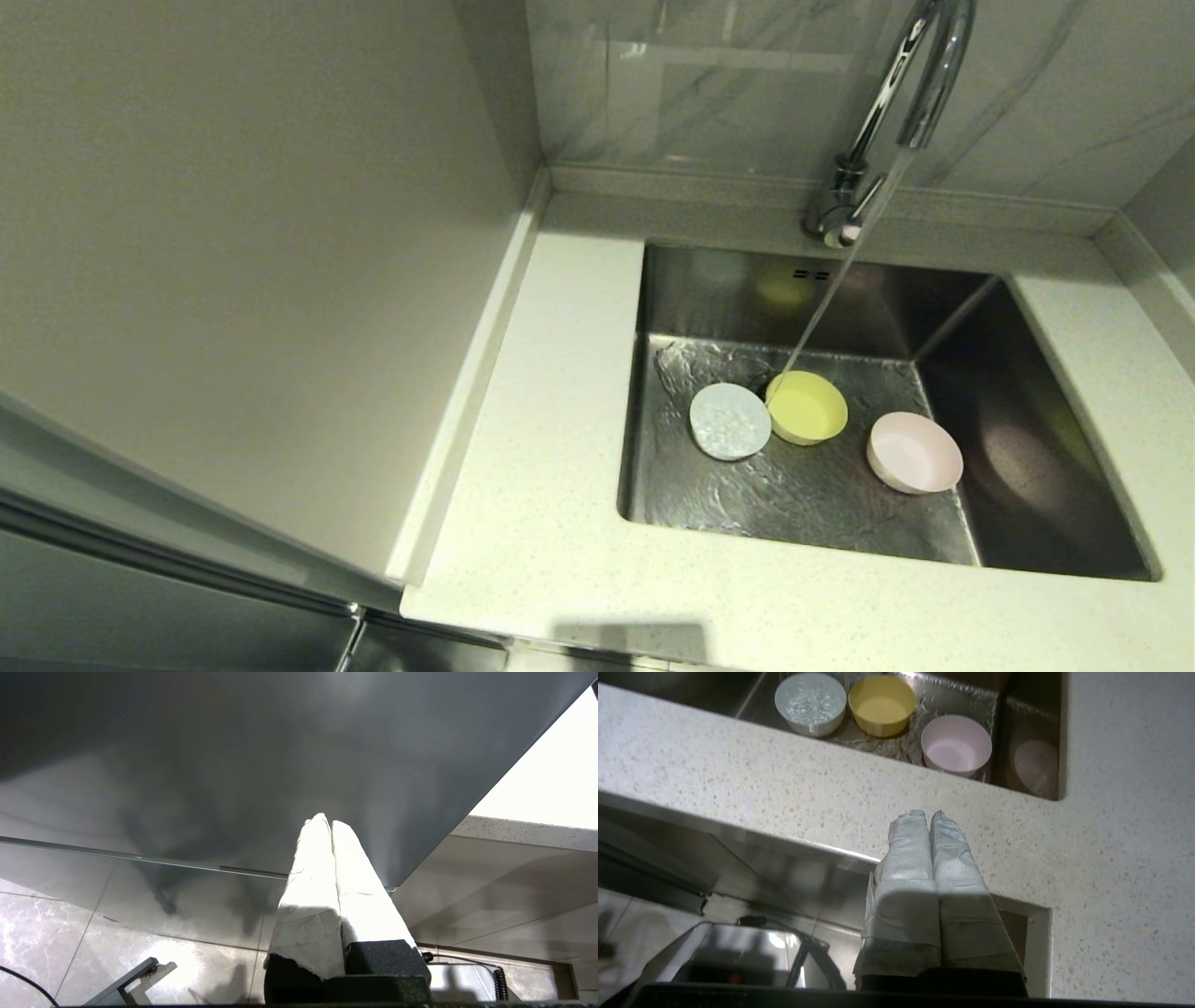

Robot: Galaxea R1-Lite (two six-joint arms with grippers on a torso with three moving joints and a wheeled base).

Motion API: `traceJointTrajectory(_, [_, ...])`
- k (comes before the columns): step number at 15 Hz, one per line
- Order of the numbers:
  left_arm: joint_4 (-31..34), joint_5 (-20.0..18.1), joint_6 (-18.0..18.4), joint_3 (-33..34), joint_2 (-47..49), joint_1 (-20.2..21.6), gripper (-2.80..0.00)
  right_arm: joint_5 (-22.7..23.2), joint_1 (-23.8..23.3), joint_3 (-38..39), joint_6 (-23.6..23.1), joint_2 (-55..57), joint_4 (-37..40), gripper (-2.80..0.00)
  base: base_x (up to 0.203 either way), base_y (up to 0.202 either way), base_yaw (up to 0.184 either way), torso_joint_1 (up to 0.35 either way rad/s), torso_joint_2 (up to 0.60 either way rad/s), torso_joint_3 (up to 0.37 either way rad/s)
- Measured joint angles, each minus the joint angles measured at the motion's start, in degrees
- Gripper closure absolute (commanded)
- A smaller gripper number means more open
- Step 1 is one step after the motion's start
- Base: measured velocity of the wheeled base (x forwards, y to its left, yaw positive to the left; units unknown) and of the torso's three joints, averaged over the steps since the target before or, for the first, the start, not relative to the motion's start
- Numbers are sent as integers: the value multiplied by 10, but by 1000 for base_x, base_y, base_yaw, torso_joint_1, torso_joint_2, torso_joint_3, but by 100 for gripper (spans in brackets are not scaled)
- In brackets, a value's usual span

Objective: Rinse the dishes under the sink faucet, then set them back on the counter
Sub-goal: Wait for the water to rinse the bowl

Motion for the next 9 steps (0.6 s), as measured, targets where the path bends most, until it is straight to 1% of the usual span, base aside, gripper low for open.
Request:
traceJointTrajectory(3, [0,0,0,0,0,0,0,-1,-1,-15,-6,60,17,0,0,0,0,0,0,0])
traceJointTrajectory(5, [0,0,0,0,0,0,0,-2,-5,-62,-5,139,17,0,0,0,0,0,0,0])
traceJointTrajectory(7, [0,0,0,0,0,0,0,-2,-8,-158,0,241,18,0,0,0,0,0,0,0])
traceJointTrajectory(9, [0,0,0,0,0,0,0,-1,-11,-286,5,353,33,0,0,0,0,0,0,0])
